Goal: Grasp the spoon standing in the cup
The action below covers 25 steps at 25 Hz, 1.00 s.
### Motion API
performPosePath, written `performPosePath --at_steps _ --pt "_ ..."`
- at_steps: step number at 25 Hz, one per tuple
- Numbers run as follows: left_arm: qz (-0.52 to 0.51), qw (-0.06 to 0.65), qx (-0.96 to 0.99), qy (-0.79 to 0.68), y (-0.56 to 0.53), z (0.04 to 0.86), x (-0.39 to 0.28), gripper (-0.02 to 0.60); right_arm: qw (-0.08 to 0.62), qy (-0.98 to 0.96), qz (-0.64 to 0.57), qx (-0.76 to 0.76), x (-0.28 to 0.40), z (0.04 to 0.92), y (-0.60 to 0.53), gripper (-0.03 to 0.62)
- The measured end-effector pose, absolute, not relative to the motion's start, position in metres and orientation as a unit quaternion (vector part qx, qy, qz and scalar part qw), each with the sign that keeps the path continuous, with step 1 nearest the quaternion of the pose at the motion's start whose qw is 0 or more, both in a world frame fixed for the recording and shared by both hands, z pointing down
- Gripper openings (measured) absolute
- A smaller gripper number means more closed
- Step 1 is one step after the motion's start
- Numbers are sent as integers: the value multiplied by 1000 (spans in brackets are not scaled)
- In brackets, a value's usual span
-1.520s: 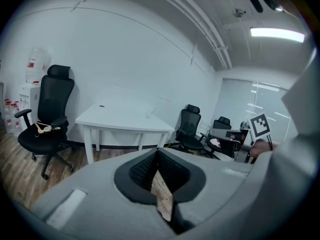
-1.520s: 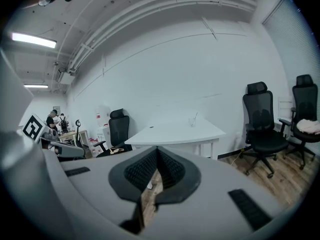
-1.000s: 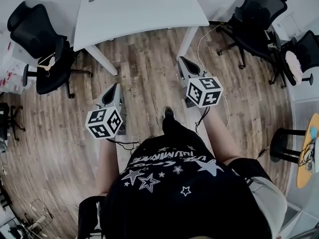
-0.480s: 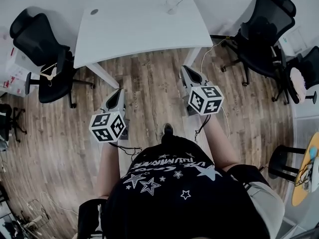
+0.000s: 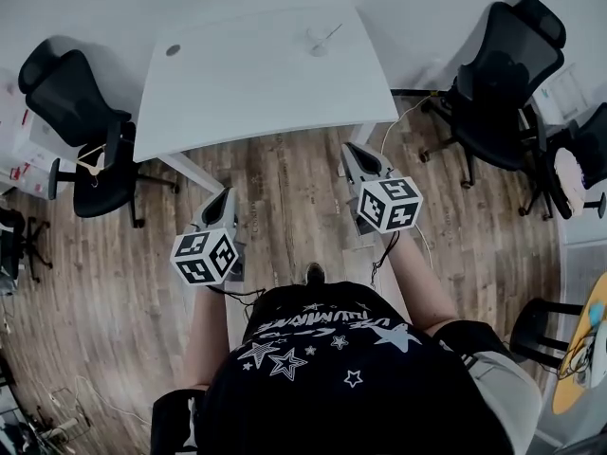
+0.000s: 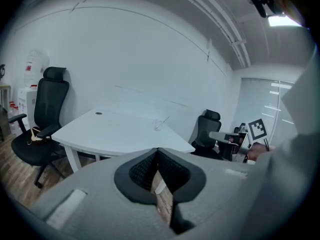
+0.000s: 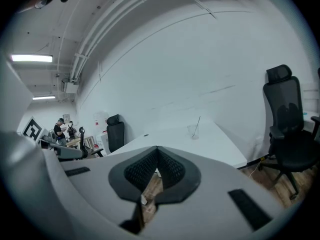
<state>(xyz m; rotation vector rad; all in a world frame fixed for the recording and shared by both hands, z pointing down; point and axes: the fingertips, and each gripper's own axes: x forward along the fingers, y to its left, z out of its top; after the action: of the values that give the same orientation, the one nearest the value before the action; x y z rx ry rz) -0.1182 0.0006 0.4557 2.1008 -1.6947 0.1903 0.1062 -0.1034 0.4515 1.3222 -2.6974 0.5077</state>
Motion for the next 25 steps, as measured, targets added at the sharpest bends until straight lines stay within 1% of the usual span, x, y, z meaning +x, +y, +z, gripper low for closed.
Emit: performPosePath --at_steps 4,13,25 --pt "71 218 755 -614 -11 458 -111 8 39 -881 177 437 115 453 -120 9" --pt "78 212 763 -606 -24 454 -103 8 36 -875 192 443 121 461 -119 9" --pt "62 208 779 -589 -77 454 -115 8 37 -862 181 473 124 454 -159 9"
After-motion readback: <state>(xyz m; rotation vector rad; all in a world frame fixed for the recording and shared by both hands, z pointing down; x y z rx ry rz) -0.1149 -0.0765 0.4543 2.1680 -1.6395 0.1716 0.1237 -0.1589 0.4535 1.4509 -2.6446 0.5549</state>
